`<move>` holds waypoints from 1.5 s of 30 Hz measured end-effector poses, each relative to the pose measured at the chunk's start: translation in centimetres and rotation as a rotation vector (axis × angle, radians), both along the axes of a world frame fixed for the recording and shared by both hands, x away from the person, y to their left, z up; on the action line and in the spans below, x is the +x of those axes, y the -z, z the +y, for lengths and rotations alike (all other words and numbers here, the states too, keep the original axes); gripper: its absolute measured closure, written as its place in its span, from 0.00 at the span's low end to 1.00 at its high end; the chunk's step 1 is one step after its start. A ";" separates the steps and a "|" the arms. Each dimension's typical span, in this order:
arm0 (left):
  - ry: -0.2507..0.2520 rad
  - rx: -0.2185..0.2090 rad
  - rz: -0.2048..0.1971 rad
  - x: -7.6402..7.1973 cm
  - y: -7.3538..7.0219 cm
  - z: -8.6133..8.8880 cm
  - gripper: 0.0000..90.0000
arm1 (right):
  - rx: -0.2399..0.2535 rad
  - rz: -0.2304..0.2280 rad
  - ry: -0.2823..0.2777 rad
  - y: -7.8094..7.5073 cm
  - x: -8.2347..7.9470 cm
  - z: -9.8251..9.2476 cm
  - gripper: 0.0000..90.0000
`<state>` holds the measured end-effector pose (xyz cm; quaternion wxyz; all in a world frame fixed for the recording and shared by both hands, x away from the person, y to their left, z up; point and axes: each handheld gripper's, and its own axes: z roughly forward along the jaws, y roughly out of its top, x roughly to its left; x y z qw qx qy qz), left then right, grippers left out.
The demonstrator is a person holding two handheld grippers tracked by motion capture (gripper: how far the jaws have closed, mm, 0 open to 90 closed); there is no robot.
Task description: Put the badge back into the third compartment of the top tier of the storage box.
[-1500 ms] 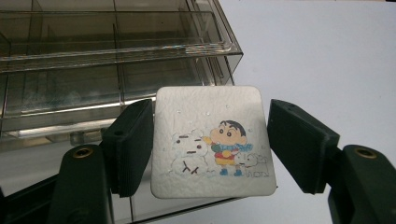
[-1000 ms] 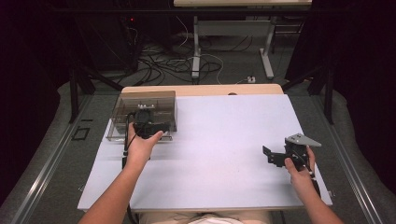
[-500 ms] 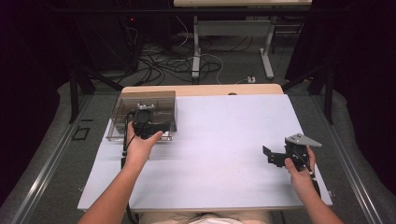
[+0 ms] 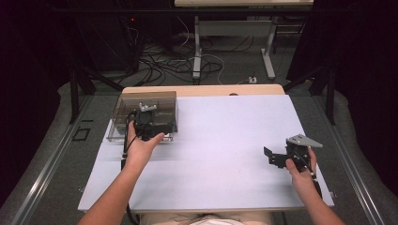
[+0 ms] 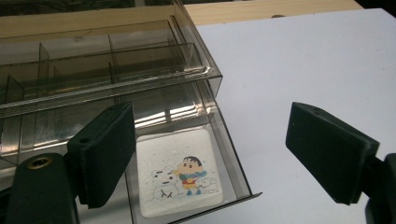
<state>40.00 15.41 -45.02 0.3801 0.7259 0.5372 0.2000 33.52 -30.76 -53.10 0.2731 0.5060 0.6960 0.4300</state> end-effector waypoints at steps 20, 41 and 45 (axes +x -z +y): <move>0.039 0.017 -0.073 -2.1 -1.0 0.2 0.03 | 0.001 0.015 0.001 0.1 0.0 0.1 0.03; 0.029 0.032 -0.169 -5.2 -1.1 3.1 0.01 | -0.010 0.011 -0.008 0.1 0.0 0.2 0.03; 0.021 0.029 -0.167 -5.7 -0.6 4.0 0.01 | -0.011 0.007 -0.003 0.1 0.0 0.2 0.03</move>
